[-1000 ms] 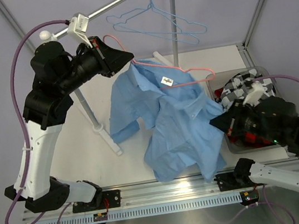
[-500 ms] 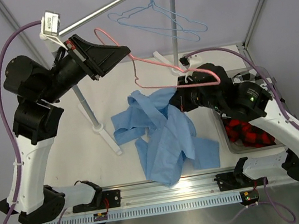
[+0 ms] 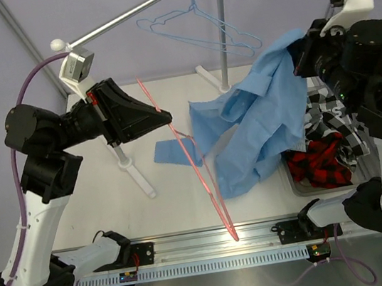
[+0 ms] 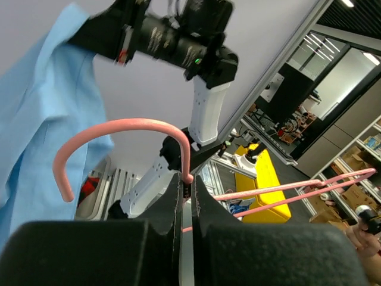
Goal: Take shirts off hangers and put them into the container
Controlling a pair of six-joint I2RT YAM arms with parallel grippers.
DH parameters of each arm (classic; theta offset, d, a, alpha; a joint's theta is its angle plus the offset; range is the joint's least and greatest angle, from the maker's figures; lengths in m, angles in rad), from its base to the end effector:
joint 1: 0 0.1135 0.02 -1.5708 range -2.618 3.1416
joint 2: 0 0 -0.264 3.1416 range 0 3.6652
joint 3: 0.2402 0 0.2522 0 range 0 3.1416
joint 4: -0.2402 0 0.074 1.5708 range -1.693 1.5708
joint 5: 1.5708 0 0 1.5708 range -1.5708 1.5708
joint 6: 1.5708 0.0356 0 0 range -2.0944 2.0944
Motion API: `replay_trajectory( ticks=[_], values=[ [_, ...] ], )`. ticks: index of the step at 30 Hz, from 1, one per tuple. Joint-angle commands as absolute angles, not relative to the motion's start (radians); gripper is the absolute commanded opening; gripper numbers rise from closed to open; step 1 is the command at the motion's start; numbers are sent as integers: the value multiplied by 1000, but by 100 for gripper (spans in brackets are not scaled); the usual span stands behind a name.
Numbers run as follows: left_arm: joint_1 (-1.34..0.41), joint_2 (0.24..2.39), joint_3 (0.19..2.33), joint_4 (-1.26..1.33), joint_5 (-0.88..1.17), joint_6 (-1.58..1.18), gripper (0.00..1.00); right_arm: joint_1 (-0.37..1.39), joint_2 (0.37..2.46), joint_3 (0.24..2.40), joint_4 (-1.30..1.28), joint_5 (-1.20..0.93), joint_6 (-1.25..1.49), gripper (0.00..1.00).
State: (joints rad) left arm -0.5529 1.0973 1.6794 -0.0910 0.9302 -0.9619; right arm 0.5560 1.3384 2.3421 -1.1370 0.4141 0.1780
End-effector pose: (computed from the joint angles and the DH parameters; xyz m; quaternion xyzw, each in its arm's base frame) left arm 0.1171 -0.1058 0.5782 0.2834 0.5280 -0.6942 0.3987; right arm 0.1314 0.0648 0.5951 -0.0054 0.7489 0.0868 0.6570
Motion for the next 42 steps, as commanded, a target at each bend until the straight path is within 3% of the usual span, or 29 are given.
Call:
replay_trajectory(
  ticks=[1, 5, 12, 18, 24, 42],
  values=[
    [-555, 1052, 1663, -247, 924, -875, 0, 546, 1341, 2454, -979, 512, 11, 0],
    [-557, 1023, 1596, -368, 824, -812, 0, 546, 1321, 2499, -685, 545, -129, 0],
    [-561, 957, 1387, -316, 769, -871, 0, 546, 1345, 2600, -231, 529, -480, 0],
    [-565, 965, 1390, -385, 795, -836, 0, 546, 1411, 2614, 148, 436, -765, 0],
    [-563, 965, 1379, -446, 818, -821, 0, 529, 1539, 2766, 250, 318, -936, 0],
    [-565, 1005, 1408, -504, 841, -805, 0, 285, 1525, 2775, 417, 176, -793, 0]
  ],
)
